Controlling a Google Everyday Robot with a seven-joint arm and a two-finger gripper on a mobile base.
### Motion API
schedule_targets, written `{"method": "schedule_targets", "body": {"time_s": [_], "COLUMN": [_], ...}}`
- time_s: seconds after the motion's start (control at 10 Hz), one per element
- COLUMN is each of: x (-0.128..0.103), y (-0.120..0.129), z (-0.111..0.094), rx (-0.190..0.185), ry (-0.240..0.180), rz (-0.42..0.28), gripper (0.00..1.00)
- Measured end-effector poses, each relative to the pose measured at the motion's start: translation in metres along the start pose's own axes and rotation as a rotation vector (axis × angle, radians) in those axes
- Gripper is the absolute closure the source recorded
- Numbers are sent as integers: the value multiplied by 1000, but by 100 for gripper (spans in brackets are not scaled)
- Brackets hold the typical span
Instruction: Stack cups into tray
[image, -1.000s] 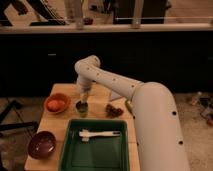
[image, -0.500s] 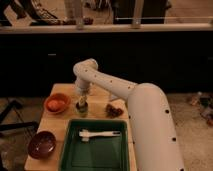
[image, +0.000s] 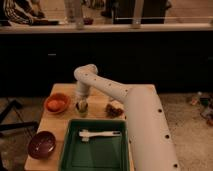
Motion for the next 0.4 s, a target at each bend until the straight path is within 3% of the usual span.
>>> {"method": "schedule_targets", "body": {"time_s": [0.4], "x": [2], "y": [4], "z": [-1], "rx": [-6], "ry": [2], "rz": [2], "gripper": [88]}}
